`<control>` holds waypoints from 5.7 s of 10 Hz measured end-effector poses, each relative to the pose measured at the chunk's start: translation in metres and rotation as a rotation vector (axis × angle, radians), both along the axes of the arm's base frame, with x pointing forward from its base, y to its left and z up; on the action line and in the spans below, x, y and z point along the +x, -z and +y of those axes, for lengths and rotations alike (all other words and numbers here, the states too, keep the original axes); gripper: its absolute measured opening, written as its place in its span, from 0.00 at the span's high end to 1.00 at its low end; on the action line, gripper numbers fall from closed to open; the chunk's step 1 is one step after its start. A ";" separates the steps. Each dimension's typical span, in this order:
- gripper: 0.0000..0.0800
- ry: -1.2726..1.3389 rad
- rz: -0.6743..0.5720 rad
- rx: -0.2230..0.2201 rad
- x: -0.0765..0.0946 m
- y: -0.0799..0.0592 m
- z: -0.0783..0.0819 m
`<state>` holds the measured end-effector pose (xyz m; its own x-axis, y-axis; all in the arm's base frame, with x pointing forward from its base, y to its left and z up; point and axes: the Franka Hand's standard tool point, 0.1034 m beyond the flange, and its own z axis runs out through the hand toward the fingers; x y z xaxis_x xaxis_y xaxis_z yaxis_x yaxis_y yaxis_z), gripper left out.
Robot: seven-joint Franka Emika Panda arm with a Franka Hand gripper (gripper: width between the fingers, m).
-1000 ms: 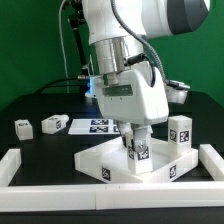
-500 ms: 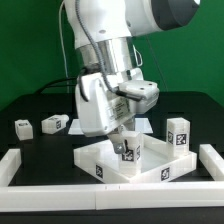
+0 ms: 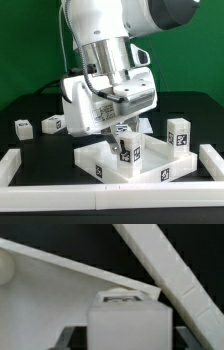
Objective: Assemble square table
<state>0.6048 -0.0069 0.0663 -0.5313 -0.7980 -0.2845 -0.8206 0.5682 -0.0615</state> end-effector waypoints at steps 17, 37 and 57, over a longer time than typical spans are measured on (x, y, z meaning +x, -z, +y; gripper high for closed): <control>0.64 -1.173 -0.076 -0.223 0.004 0.001 0.008; 0.21 -0.066 0.034 -0.038 0.004 -0.005 0.009; 0.19 -0.507 0.063 -0.004 -0.050 -0.015 0.066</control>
Offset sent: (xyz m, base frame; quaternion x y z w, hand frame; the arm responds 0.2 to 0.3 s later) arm 0.0000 0.0000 0.0000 0.0000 0.0000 -0.1296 0.9916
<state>0.5543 0.0596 0.0813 -0.0927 -0.9609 -0.2610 -0.9952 0.0973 -0.0047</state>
